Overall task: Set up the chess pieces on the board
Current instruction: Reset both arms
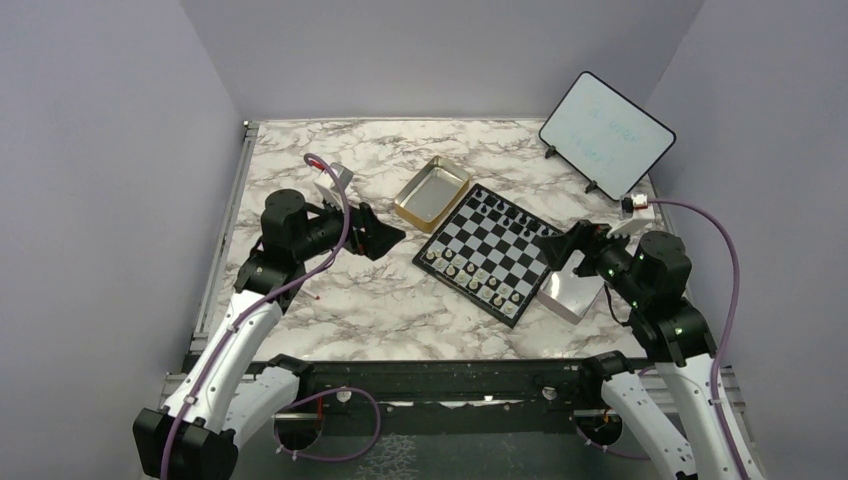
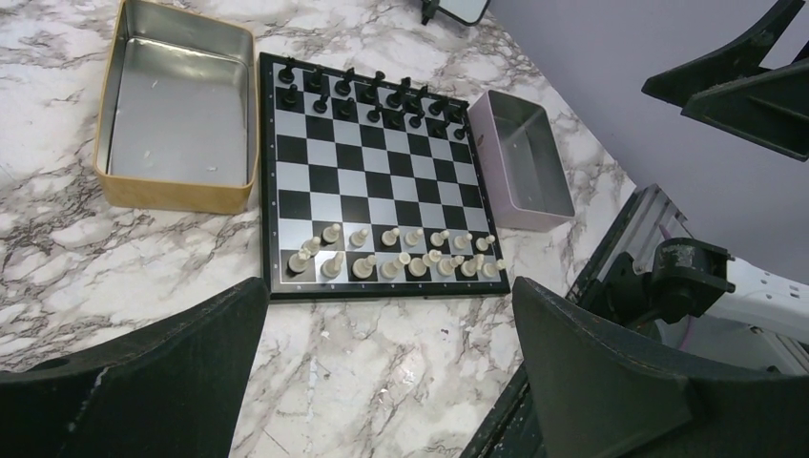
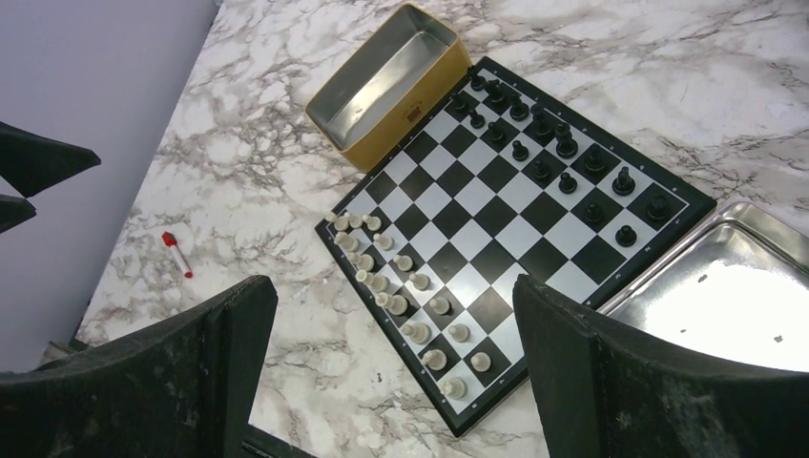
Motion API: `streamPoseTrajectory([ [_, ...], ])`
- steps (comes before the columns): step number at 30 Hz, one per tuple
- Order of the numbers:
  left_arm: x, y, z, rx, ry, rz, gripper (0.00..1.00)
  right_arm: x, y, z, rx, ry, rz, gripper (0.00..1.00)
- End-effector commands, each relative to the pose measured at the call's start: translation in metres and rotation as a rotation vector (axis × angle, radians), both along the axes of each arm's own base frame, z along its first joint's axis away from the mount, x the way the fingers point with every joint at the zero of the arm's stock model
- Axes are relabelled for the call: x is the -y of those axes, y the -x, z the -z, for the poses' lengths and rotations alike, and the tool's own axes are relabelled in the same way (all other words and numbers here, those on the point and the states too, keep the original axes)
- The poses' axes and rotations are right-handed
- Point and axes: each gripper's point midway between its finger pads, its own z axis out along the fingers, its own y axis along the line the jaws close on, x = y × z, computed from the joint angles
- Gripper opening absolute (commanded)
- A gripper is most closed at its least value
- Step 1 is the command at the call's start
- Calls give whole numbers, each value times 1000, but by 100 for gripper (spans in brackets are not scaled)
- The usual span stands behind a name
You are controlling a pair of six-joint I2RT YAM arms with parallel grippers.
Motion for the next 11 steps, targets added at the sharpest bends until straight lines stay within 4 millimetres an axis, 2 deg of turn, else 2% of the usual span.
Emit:
streamPoseTrajectory([
  [1, 1, 6, -20, 55, 34, 20, 99, 2, -1, -19, 41, -17, 16, 100],
  [11, -1, 7, -17, 54, 32, 10, 99, 1, 1, -20, 59, -32, 13, 100],
])
